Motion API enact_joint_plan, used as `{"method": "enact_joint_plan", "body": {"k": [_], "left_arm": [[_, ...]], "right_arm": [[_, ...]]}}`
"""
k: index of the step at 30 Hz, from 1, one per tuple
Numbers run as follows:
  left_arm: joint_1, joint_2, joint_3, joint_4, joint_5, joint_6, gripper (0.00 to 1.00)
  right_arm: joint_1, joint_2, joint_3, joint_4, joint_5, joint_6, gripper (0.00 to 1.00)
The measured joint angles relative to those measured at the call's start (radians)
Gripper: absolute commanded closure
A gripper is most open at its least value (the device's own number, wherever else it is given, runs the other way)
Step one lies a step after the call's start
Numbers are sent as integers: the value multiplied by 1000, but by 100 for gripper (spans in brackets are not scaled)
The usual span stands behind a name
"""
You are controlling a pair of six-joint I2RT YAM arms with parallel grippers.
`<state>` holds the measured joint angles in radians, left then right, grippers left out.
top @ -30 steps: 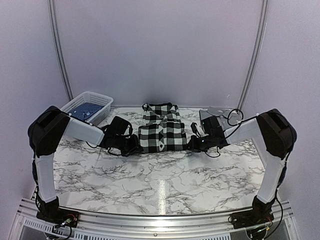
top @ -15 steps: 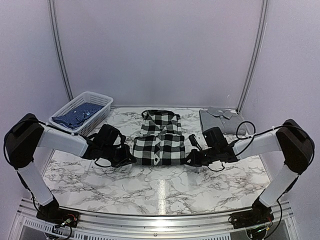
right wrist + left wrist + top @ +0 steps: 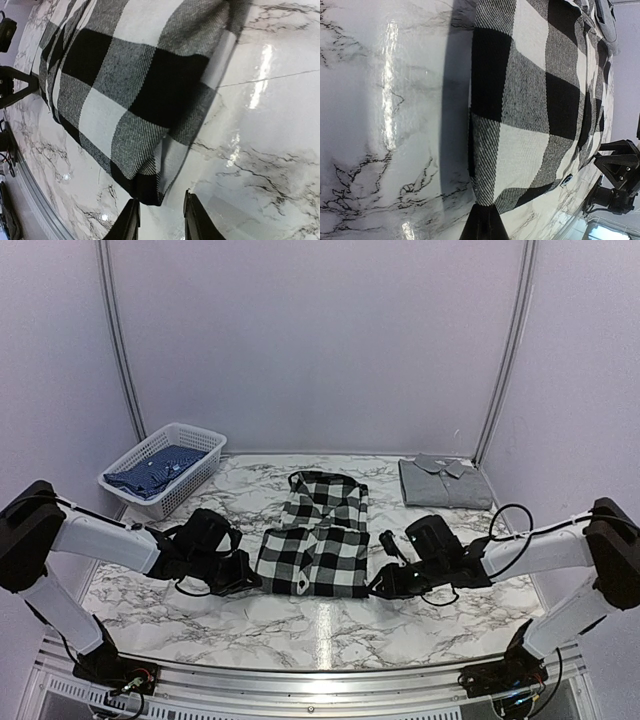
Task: Fold and stack the long sleeve shirts
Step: Smooth out the 2/3-rectangle-folded shirt at the center of the board.
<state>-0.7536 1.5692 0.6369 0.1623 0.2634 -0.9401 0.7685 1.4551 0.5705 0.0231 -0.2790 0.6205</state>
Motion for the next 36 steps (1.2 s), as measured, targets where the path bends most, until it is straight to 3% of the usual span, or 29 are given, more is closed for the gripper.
{"method": "enact_joint_plan", "body": {"k": [4,9,18,25,30,36], "left_arm": [[0,0,0,-3,-7,0,100],[0,0,0,-3,-10,1,100],[0,0,0,-3,-5,5,100],[-3,0,0,-3,1,5,100],[-9,0,1,-3,8,5,100],[-13,0,3,-8,8,5,100]], "right_arm": [[-9,-68,39,-109,40,-30,71],[-16,-92,137,-146,49,-65,79],[-16,134,269,-21,-17,-72,84],[-34,243,218,88,-53,-31,85],[-58,205,107,113,-53,-10,84],[-69,129,119,43,-33,-23,81]]}}
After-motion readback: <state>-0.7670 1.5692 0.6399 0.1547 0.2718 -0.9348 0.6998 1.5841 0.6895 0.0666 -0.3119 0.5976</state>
